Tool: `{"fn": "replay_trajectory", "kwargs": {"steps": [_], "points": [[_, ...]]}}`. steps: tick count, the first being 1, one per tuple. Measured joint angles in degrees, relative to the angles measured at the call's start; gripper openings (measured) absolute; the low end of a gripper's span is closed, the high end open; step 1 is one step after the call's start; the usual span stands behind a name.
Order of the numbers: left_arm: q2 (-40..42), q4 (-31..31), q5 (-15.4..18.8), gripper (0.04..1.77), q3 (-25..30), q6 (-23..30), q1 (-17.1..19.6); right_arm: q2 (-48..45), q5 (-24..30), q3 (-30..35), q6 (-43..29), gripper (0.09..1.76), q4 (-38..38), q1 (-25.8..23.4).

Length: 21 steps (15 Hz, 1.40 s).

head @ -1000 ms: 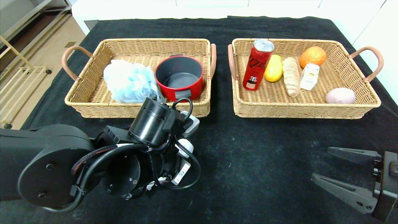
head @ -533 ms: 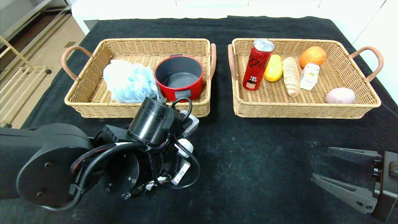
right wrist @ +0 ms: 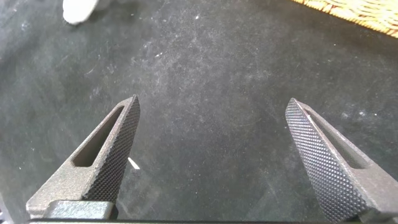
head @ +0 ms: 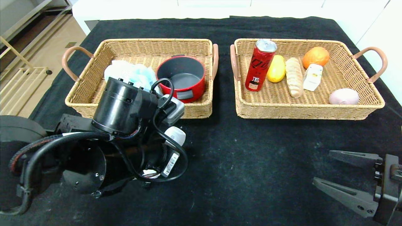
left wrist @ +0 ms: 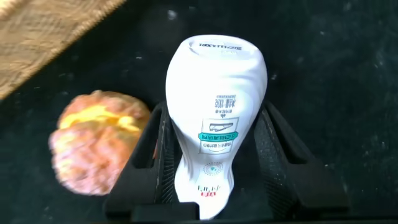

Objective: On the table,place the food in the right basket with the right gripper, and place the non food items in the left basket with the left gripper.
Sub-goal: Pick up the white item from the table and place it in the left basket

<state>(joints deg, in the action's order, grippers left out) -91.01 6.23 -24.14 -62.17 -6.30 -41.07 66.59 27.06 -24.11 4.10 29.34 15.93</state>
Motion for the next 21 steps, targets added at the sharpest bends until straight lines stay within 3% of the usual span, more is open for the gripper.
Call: {"fn": "replay_trajectory", "kwargs": {"steps": [4, 9, 21], "points": [[1.9, -0.7, 0.1, 0.84, -1.0, 0.3, 1.2, 0.1, 0.0, 0.1, 0.1, 1.71, 0.0, 0.1], [3.2, -6.2, 0.0, 0.84, -5.2, 1.0, 4.1, 0.0, 0.0, 0.1, 0.1, 1.71, 0.1, 0.1], [2.6, -6.2, 0.9, 0.84, -15.8, 3.8, 6.3, 0.0, 0.0, 0.1, 0.1, 1.71, 0.1, 0.1]]}}
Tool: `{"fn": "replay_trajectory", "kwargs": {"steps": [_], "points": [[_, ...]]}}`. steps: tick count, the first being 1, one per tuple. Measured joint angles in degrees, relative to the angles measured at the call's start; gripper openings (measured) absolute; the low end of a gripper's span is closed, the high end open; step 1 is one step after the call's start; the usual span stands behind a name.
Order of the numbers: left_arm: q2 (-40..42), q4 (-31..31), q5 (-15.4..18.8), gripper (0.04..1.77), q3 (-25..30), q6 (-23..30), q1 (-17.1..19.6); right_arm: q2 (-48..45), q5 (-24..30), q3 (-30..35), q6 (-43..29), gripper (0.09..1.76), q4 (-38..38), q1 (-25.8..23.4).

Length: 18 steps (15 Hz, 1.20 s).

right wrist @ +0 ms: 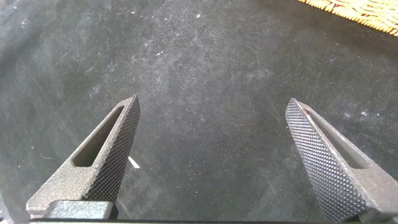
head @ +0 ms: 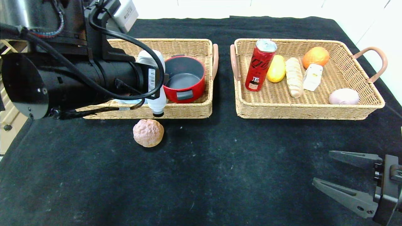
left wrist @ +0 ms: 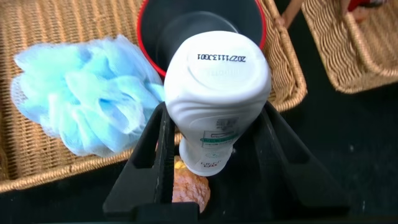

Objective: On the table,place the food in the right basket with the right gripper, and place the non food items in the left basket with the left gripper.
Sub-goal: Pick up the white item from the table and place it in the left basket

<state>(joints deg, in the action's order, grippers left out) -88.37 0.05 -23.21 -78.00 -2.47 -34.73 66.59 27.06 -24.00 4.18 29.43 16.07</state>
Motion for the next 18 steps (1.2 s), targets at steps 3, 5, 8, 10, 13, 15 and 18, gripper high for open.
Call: {"fn": "replay_trajectory", "kwargs": {"steps": [3, 5, 8, 10, 13, 15, 18], "points": [[-1.3, 0.4, 0.0, 0.84, -4.8, 0.0, 1.0, 0.0, 0.0, 0.0, 0.0, 1.71, 0.0, 0.0], [-2.9, 0.6, 0.0, 0.84, -9.1, 0.0, 2.1, 0.0, 0.0, 0.0, 0.0, 1.71, 0.0, 0.0], [-6.3, 0.7, 0.0, 0.84, -16.4, -0.2, 4.3, 0.0, 0.0, 0.0, 0.0, 1.71, 0.0, 0.0], [-8.9, 1.5, 0.4, 0.84, -21.0, -0.7, 5.7, 0.0, 0.0, 0.0, 0.0, 1.71, 0.0, 0.0], [-12.6, 2.5, 1.5, 0.84, -26.9, -1.0, 7.1, 0.0, 0.0, 0.0, 0.0, 1.71, 0.0, 0.0], [-15.2, 2.5, 2.0, 0.84, -30.2, -1.0, 7.9, -0.1, 0.0, 0.0, 0.0, 1.71, 0.0, 0.0], [-18.4, 2.1, 3.1, 0.84, -33.0, -0.5, 7.8, -0.1, 0.0, 0.2, 0.0, 1.71, 0.0, 0.1]]}}
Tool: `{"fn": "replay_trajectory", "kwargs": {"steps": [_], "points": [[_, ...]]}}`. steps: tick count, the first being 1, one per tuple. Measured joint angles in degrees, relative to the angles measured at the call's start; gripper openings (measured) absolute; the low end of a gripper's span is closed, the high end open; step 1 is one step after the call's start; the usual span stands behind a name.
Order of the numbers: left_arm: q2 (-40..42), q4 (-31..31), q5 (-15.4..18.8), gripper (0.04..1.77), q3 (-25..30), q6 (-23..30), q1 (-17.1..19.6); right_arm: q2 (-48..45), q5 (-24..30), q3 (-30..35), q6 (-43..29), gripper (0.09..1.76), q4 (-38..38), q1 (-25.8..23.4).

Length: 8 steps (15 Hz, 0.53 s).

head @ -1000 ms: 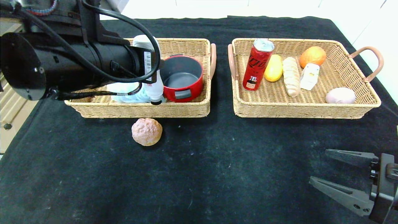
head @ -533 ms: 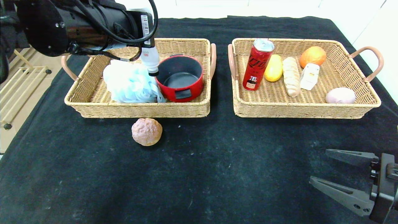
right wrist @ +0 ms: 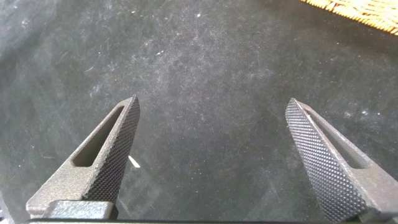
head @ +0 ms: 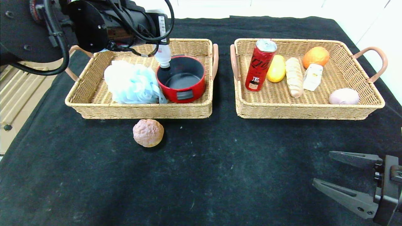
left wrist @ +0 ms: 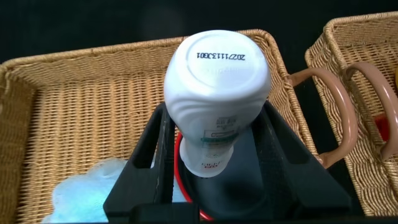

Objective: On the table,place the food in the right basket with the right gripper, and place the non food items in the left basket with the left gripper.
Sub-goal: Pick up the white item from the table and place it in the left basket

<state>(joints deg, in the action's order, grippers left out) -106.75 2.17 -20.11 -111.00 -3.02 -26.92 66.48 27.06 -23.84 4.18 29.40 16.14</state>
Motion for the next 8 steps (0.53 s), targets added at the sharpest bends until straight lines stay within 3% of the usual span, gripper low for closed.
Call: {"fn": "replay_trajectory", "kwargs": {"steps": [4, 8], "points": [[-2.0, 0.5, 0.2, 0.86, -0.4, 0.3, -0.6, 0.0, 0.0, 0.2, 0.0, 1.71, 0.0, 0.2], [-2.3, 0.5, 0.1, 1.21, 0.2, 0.4, -1.0, 0.1, 0.0, 0.0, 0.0, 1.71, 0.0, 0.2]]}}
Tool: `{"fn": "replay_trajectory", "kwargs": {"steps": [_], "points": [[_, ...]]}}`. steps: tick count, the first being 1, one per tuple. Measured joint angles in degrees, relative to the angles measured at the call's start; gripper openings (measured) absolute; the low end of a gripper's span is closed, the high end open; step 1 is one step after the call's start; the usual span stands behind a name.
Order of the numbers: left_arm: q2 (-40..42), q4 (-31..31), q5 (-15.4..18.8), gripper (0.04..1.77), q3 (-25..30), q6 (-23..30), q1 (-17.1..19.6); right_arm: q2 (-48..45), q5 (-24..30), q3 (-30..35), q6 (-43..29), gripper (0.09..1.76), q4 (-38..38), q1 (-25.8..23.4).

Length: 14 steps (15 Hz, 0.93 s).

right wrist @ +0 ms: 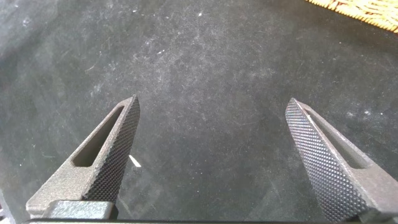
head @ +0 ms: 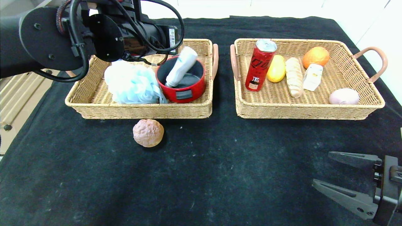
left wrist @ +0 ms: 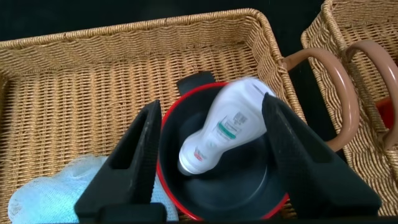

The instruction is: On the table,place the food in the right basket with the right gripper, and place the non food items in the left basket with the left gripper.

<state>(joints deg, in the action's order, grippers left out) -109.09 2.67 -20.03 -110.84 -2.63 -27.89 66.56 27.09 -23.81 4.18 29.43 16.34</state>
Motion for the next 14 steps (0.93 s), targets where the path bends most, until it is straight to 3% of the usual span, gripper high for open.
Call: {"fn": "replay_trajectory", "kwargs": {"steps": [6, 10, 14], "points": [[1.1, 0.7, -0.8, 1.48, 2.0, 0.1, -0.8, 0.0, 0.0, 0.0, 0.0, 1.71, 0.0, 0.0], [4.7, 6.7, -4.6, 1.57, 5.1, 0.1, -2.4, 0.0, 0.0, 0.2, 0.0, 1.71, 0.0, 0.2], [11.0, 11.3, -6.2, 1.63, 12.1, 2.5, -4.4, 0.0, 0.0, 0.4, 0.0, 1.71, 0.1, 0.5]]}}
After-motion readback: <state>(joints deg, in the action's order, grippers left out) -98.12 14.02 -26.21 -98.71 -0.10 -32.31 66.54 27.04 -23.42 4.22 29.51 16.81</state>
